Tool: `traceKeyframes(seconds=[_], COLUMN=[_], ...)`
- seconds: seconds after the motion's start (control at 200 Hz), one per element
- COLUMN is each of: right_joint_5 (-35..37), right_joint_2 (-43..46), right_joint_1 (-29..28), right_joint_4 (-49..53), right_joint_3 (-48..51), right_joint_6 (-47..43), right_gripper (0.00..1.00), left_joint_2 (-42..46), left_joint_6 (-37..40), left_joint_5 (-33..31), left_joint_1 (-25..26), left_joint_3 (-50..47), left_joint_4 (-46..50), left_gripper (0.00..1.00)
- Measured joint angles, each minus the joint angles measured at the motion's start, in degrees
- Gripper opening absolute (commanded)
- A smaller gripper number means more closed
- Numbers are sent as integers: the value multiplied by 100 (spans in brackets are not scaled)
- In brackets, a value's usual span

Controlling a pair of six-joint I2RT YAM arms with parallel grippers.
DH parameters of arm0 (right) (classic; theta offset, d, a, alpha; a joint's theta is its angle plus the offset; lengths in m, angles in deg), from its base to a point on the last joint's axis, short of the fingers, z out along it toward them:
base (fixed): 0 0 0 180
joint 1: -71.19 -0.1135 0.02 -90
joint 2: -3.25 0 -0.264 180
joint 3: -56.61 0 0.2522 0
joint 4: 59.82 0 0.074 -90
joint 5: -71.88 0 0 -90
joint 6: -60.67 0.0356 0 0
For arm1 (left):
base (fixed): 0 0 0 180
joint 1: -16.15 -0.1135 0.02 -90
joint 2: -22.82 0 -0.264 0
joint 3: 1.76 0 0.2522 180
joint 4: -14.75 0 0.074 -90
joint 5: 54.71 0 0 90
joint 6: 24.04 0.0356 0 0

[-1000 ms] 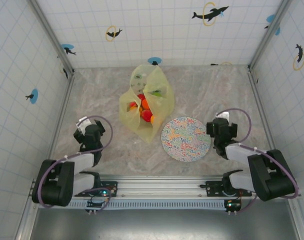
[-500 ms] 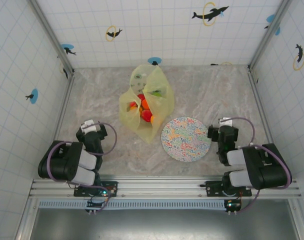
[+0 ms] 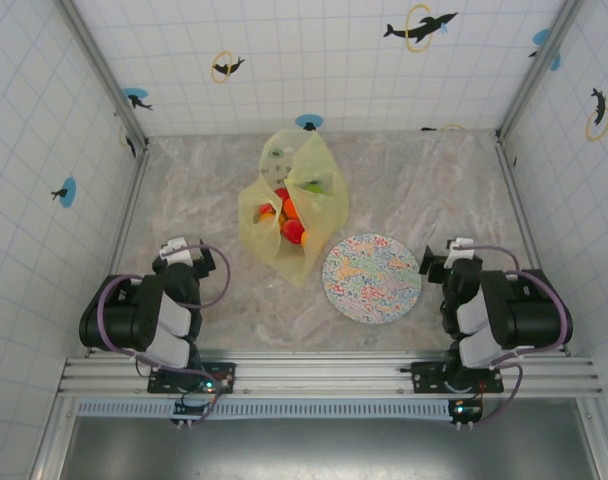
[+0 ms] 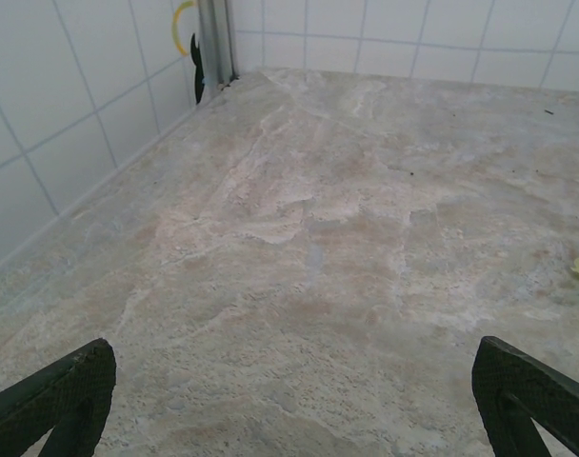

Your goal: Place the fruits into the plastic bag

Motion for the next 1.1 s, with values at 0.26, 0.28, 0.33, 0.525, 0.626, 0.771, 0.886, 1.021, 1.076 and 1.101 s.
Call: traceKeyframes(seconds=[0.26,0.28,0.33,0.525,0.626,0.771,0.886,1.021,1.076,1.101], right_joint_5=[-85,-83,-85,-98,-103,-101,-103,-101,-103,-103], right_joint_2=[-7,-7,-7,-7,-7,-7,-7,-7,-7,-7], right_joint_1=[0,0,0,2,2,0,2,2,0,0], right_joint_4=[-46,-48,-48,-46,-48,-48,-46,-48,-48,-48], right_joint_3=[0,0,0,0,0,0,0,0,0,0], right_joint_6=[9,9,11,9,11,11,13,11,11,11], right_gripper=[100,99,100,100,100,100,99,100,99,100], left_joint_2=[0,0,0,0,0,0,0,0,0,0], left_joint_6=[0,0,0,0,0,0,0,0,0,0], left_joint_5=[42,42,42,42,42,44,44,61,63,66], left_joint_1=[-13,-13,-13,-13,-13,-13,-13,-13,-13,-13], left_joint_3=[0,0,0,0,0,0,0,0,0,0], left_joint_4=[37,42,48,48,48,48,46,48,46,48], left_gripper=[98,98,98,98,98,98,98,98,98,98])
